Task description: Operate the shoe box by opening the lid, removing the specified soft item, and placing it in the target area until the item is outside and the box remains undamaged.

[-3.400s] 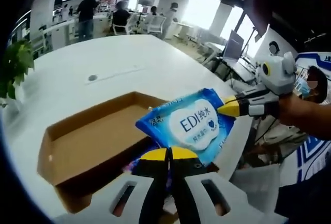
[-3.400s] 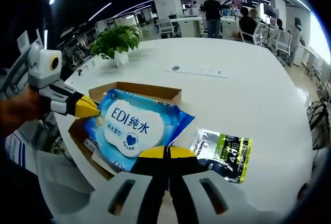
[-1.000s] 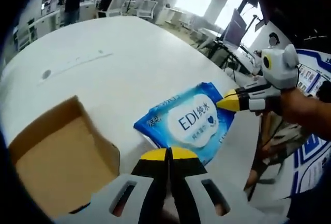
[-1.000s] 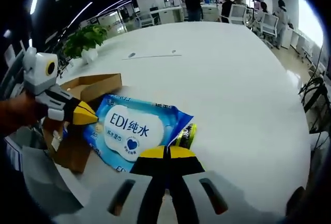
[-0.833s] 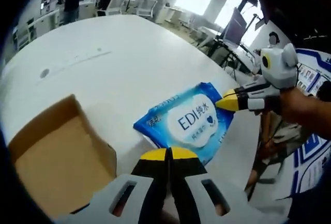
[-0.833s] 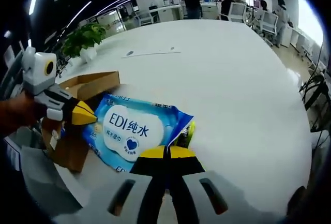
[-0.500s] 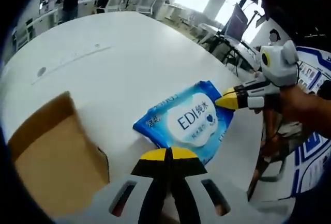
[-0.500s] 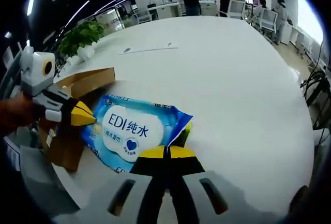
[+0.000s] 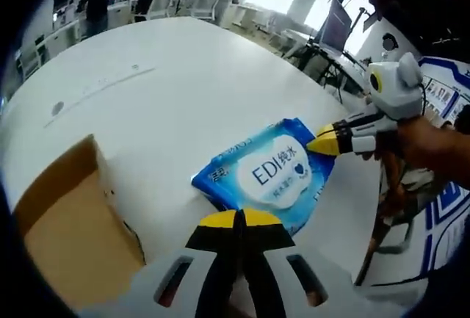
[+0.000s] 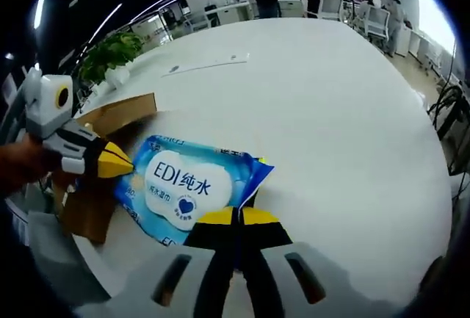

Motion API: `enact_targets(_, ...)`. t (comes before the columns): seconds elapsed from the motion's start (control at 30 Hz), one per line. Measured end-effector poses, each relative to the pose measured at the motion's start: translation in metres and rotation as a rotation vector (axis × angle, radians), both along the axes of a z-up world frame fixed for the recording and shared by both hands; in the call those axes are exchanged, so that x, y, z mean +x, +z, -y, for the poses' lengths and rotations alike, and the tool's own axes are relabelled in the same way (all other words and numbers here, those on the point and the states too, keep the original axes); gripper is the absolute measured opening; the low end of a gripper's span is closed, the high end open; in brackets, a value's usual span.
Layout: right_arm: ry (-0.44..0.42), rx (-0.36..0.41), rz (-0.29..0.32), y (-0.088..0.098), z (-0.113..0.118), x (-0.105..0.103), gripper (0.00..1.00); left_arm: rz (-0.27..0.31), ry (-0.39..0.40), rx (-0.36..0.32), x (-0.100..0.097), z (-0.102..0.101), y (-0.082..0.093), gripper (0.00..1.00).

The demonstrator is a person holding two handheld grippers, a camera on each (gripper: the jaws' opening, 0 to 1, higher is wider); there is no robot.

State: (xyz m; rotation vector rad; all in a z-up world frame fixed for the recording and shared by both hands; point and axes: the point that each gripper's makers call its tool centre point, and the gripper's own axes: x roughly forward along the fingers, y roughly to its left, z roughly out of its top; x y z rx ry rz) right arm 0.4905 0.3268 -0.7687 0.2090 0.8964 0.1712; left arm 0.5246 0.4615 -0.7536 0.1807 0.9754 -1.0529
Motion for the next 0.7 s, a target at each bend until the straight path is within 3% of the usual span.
enact_targets(0.17, -0.009, -0.011, 0.026, 0.005, 0.001, 0.003, 0.12, 0.021, 0.002, -0.007, 0.001, -0.003, 0.005, 0.01)
enact_targets(0.43, -0.032, -0.024, 0.061, 0.019, 0.001, 0.0, 0.19, 0.074, 0.009, -0.032, -0.002, -0.009, 0.027, 0.15)
enact_targets(0.7, -0.058, -0.059, 0.117, 0.046, 0.002, -0.001, 0.27, 0.103, 0.032, -0.052, -0.008, -0.027, 0.046, 0.27)
